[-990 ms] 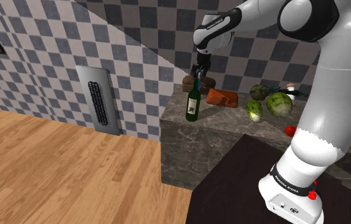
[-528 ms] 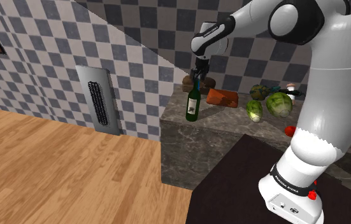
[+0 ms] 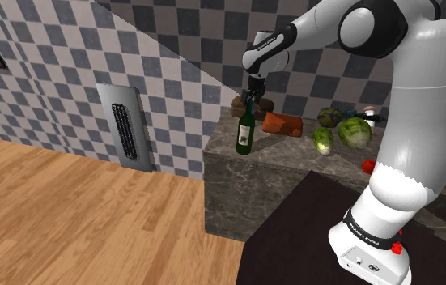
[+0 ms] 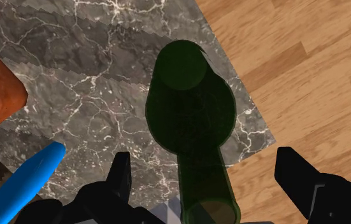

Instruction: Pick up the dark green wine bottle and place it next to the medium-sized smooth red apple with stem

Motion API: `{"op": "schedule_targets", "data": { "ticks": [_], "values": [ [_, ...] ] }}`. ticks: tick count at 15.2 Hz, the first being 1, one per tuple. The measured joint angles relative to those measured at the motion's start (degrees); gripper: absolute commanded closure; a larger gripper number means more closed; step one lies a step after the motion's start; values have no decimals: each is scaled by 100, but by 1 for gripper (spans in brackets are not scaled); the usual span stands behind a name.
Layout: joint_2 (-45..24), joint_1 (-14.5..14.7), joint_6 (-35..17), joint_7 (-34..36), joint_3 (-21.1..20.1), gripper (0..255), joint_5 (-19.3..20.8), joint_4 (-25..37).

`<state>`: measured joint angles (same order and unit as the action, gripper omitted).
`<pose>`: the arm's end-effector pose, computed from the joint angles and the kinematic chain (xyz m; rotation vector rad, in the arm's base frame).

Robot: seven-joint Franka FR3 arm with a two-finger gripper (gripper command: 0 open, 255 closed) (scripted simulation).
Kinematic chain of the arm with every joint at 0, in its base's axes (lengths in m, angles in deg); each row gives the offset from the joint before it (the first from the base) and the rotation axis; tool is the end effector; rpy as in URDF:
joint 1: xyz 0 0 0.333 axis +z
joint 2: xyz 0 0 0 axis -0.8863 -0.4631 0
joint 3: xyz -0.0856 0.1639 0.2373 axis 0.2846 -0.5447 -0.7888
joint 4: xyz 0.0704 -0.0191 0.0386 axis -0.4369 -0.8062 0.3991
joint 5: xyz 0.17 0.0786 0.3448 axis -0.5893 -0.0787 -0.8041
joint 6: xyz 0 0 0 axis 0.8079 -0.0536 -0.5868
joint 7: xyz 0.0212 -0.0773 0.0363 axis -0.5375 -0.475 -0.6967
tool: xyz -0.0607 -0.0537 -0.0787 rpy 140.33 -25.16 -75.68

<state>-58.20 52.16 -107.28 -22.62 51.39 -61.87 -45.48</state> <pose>0.6025 -0.2227 0.3339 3.0973 -0.0506 0.1637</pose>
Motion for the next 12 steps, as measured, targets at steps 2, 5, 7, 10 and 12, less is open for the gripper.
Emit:
{"op": "schedule_targets", "data": {
  "ticks": [2, 5, 7, 10, 12],
  "values": [
    [0, 0, 0, 0, 0, 255, 0, 0],
    [1, 0, -1, 0, 0, 255, 0, 2],
    [0, 0, 0, 0, 0, 255, 0, 3],
    [0, 0, -1, 0, 0, 255, 0, 2],
    [16, 3, 33, 5, 2, 255, 6, 16]
  ]
}}
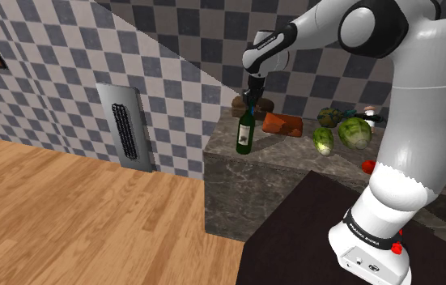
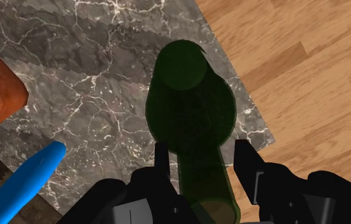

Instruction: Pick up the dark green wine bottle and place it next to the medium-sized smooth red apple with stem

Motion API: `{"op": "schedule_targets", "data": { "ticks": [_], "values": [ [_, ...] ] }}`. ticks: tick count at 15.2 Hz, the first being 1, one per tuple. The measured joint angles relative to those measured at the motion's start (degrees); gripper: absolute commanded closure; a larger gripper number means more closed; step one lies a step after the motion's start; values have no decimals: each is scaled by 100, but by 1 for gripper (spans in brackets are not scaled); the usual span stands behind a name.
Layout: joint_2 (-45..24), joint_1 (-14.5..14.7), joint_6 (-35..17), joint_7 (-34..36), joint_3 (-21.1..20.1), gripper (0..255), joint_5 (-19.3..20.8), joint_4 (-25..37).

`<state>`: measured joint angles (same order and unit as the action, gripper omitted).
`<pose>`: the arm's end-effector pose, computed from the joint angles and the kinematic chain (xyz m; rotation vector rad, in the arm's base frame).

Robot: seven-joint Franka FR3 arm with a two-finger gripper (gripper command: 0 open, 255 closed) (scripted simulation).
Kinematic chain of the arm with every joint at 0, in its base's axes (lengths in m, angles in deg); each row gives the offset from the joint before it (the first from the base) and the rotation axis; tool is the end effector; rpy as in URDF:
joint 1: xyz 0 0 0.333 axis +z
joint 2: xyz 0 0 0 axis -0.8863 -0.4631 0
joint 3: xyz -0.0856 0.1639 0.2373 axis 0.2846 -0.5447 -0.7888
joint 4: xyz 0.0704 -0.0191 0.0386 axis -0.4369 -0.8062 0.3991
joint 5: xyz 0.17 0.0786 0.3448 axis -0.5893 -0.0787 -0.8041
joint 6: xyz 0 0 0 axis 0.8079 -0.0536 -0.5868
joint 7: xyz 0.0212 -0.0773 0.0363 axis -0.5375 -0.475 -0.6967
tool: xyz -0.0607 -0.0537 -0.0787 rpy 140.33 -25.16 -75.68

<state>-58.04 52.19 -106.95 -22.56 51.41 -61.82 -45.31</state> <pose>0.6027 -0.2225 0.3365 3.0974 -0.0509 0.1636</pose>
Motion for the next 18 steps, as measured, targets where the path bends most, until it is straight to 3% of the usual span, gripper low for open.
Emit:
{"op": "schedule_targets", "data": {
  "ticks": [18],
  "values": [
    [482, 26, 1182, 87, 55, 255, 140, 710]
  ]
}}
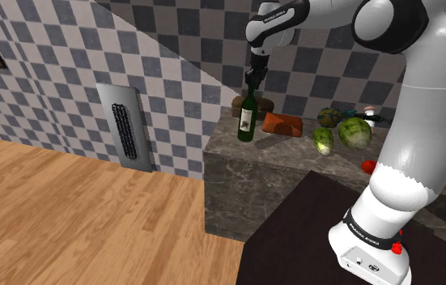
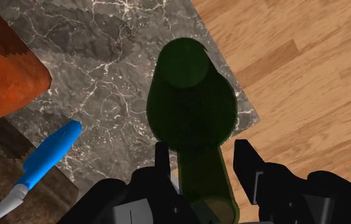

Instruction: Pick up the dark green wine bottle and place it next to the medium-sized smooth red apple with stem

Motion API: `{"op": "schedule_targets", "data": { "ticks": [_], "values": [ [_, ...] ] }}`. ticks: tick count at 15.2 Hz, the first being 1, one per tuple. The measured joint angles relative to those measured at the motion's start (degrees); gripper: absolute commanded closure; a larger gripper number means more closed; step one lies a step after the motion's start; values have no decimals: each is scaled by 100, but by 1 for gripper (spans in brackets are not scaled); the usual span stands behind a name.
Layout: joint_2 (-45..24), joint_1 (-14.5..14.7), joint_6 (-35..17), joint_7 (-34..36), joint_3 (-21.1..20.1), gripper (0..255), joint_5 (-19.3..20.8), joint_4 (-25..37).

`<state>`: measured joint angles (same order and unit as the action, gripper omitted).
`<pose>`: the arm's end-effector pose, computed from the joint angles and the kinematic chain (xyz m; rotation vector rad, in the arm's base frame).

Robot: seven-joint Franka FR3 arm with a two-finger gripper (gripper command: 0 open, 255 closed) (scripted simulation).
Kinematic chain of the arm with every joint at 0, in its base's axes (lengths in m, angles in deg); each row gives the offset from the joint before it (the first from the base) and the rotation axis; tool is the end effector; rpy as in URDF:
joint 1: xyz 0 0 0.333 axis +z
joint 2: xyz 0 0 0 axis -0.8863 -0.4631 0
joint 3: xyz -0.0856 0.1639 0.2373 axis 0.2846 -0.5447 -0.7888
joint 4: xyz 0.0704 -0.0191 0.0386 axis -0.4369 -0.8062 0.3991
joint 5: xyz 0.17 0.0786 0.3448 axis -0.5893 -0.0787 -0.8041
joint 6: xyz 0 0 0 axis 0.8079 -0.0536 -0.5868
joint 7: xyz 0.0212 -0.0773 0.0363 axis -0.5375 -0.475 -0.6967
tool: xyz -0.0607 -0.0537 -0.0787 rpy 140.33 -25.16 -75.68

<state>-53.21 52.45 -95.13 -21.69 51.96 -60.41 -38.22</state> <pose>0.6037 -0.2233 0.4284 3.0973 -0.0509 0.1636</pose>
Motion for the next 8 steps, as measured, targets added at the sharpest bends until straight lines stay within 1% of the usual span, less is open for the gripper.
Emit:
{"op": "schedule_targets", "data": {
  "ticks": [8],
  "values": [
    [113, 2, 576, 26, 11, 255, 34, 465]
  ]
}}
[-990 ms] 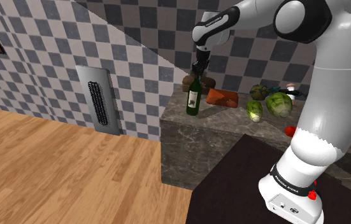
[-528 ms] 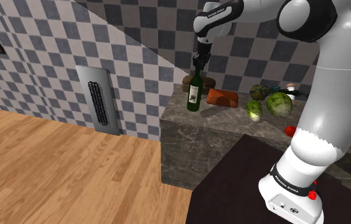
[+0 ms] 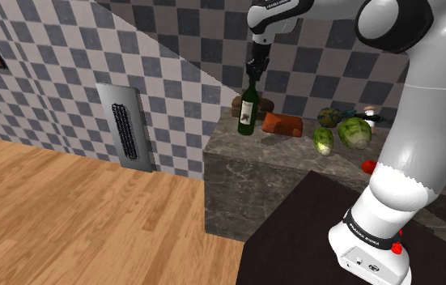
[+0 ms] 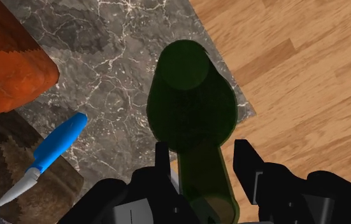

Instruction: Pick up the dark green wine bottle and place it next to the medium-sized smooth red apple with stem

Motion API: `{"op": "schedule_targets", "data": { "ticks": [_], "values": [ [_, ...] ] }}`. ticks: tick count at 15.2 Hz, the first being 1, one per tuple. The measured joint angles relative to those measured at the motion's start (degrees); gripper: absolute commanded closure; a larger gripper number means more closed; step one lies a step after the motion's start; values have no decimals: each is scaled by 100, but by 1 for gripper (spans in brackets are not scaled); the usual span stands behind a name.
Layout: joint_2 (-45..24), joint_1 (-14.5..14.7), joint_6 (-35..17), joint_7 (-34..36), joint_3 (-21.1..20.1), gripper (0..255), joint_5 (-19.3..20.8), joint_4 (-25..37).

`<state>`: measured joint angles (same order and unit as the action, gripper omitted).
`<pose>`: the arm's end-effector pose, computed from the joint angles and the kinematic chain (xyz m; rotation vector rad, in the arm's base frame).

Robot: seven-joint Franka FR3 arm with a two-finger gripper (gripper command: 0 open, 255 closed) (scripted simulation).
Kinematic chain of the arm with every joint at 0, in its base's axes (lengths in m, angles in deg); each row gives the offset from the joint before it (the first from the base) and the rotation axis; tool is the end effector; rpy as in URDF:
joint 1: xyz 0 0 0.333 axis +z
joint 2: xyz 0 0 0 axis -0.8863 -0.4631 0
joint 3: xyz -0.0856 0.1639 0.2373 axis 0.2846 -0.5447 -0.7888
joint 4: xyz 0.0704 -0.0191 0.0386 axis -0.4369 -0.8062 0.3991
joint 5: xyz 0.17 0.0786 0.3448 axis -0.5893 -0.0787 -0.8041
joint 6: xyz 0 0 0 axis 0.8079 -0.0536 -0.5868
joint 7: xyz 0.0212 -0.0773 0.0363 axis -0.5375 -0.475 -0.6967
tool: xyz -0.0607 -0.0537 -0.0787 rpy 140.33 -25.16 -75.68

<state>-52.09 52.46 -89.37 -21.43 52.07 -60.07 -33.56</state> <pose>0.6038 -0.2229 0.4705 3.0975 -0.0508 0.1636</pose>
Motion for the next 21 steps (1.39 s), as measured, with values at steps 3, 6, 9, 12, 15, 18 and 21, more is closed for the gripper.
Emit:
{"op": "schedule_targets", "data": {
  "ticks": [3, 6, 9, 12, 15, 18, 21],
  "values": [
    [268, -105, 116, -182, 79, 255, 20, -151],
    [624, -243, 223, -434, 197, 255, 55, -393],
    [907, -409, 326, -740, 337, 255, 76, -575],
    [1212, -548, 517, -999, 469, 255, 123, -683],
    [1458, -701, 725, -1289, 619, 255, 163, -717],
    [1667, -859, 947, -1603, 783, 255, 199, -700],
    [1806, -1012, 1161, -1918, 952, 255, 224, -627]
  ]
}}
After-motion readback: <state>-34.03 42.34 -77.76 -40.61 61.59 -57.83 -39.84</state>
